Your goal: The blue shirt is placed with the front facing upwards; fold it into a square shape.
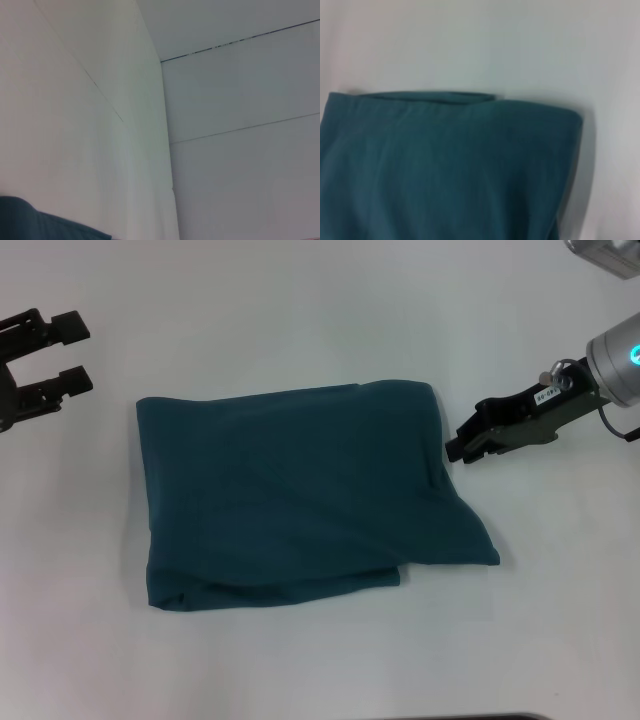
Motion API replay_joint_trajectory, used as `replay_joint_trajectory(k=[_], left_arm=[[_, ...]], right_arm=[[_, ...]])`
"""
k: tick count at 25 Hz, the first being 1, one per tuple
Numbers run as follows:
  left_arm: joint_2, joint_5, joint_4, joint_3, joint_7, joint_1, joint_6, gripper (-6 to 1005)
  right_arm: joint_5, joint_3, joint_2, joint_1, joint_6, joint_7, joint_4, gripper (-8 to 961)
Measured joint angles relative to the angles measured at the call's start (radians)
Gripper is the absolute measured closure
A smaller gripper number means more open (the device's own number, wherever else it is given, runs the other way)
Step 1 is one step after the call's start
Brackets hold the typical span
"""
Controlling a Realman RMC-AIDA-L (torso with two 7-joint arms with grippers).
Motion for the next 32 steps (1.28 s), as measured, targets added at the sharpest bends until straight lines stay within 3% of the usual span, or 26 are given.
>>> replay_joint_trajectory(k=[3,6,16,22,32], left_arm=[[-0.001,0.0,0.0,0.0,0.0,0.001,0.0,200],[-0.001,0.0,0.0,0.0,0.001,0.001,0.001,200],[-0.003,0.0,0.0,0.0,0.001,0.0,0.0,199],[-0.003,0.0,0.0,0.0,0.002,-0.001,-0.001,199],[-0.003,0.0,0.0,0.0,0.003,-0.003,-0.002,199]], right_arm=[[0.001,0.006,0.0,-0.003,0.023,0.002,0.003,895],[0.002,0.012,0.006,-0.004,0.045,0.007,0.007,702],[0.023,0.061,0.036,-0.001,0.059,0.01,0.012,338],[0.028,0.064,0.034,0.001,0.076,0.013,0.042,357],[0.028,0.064,0.032,0.001,0.079,0.014,0.05,481]])
